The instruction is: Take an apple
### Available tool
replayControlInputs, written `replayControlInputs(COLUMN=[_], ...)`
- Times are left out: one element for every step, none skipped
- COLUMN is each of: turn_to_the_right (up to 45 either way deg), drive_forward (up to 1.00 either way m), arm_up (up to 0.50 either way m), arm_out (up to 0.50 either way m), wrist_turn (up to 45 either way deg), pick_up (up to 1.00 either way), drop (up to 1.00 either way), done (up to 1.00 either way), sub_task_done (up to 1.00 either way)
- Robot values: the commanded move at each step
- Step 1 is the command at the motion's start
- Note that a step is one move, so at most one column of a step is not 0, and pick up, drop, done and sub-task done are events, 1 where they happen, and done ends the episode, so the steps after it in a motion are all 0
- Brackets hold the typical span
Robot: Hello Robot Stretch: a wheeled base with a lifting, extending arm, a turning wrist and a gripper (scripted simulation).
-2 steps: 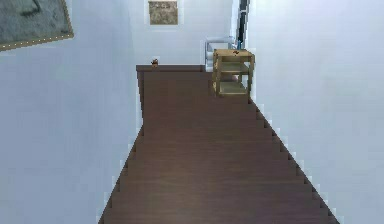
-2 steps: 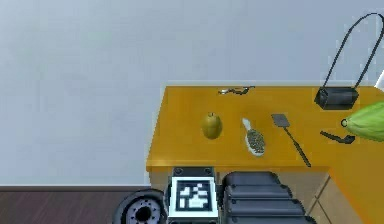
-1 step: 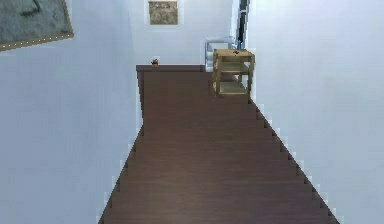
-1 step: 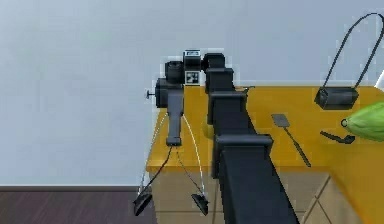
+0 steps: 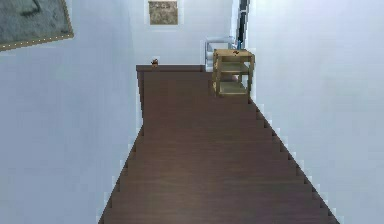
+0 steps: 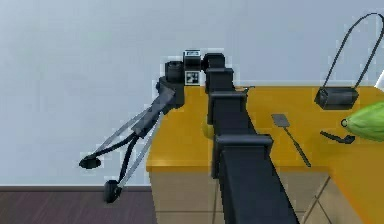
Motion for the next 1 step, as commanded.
replayControlInputs(turn_to_the_right=[0.0], drive_forward=[0.00], arm_up=[0.00], arm_out=[0.00], wrist_turn=[45.0], pick_up=[0.00], drop=[0.00], done=[0.00], sub_task_done=[0.00])
